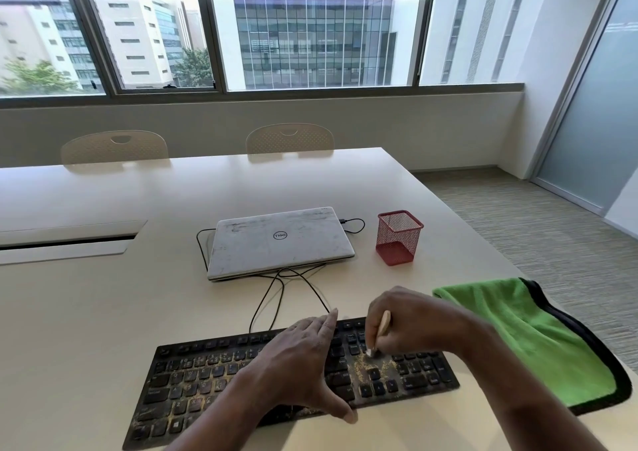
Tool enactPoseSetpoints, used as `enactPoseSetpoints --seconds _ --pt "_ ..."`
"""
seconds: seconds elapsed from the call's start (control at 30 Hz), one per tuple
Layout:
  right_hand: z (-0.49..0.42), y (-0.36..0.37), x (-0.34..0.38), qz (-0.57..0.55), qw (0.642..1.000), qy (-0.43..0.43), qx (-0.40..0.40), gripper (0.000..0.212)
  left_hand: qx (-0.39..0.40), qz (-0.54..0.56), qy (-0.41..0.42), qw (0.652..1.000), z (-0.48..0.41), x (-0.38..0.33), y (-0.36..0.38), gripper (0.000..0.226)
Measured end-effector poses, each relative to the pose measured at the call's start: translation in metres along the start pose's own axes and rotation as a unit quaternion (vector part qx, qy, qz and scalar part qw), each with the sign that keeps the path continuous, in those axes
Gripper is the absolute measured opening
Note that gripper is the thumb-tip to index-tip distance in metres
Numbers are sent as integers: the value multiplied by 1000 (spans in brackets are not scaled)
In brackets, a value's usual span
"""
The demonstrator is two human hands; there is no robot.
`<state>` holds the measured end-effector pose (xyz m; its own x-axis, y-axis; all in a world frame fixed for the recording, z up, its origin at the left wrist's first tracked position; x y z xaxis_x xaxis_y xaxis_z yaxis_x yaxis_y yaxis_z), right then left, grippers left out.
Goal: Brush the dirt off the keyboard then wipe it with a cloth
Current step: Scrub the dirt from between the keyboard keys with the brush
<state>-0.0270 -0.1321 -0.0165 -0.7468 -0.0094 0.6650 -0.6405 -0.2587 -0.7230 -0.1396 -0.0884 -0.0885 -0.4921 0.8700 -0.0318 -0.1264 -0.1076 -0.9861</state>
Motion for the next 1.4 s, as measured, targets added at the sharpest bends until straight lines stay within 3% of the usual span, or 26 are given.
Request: enactPoseSetpoints --seconds 0.2,0.4,0.6,0.77,0.97,1.13,1.3,1.4 --pt "-3 -13 20 -2 996 -64 -58 23 1 2 1 1000 -1 1 0 151" --pt "-5 1 16 -11 999 -40 5 24 -6 5 -2 1000 1 1 -2 150" --pt "-7 -15 21 -21 996 -67 -61 22 -4 8 0 1000 1 1 -2 150" --pt "-5 2 10 -32 999 -21 12 20 -4 10 -4 1000 2 -1 -4 150" --pt "-3 -17 17 -21 995 -60 -77 11 1 14 -4 1000 2 -1 -4 150" --pt "-1 -5 9 -10 999 -29 -29 12 5 14 -2 1000 2 -2 -5 150" --pt "-1 -12 18 -1 996 -56 -69 5 5 15 -3 1000 2 -1 -4 149" --pt "-1 -7 11 14 998 -38 -51 7 1 15 -2 1000 3 -2 -5 149"
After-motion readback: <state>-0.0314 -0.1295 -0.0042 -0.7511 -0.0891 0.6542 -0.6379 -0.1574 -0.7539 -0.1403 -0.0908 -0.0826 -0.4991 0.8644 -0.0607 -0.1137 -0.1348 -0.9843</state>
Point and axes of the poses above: each hand's wrist, its own z-axis away from the middle knuckle, its own y-axis out of the palm, x = y × z, the point moved 9 cm from there along -z, towards the middle knuckle, and after that the axes turned 11 degrees about -z, right-handed, at the moved point
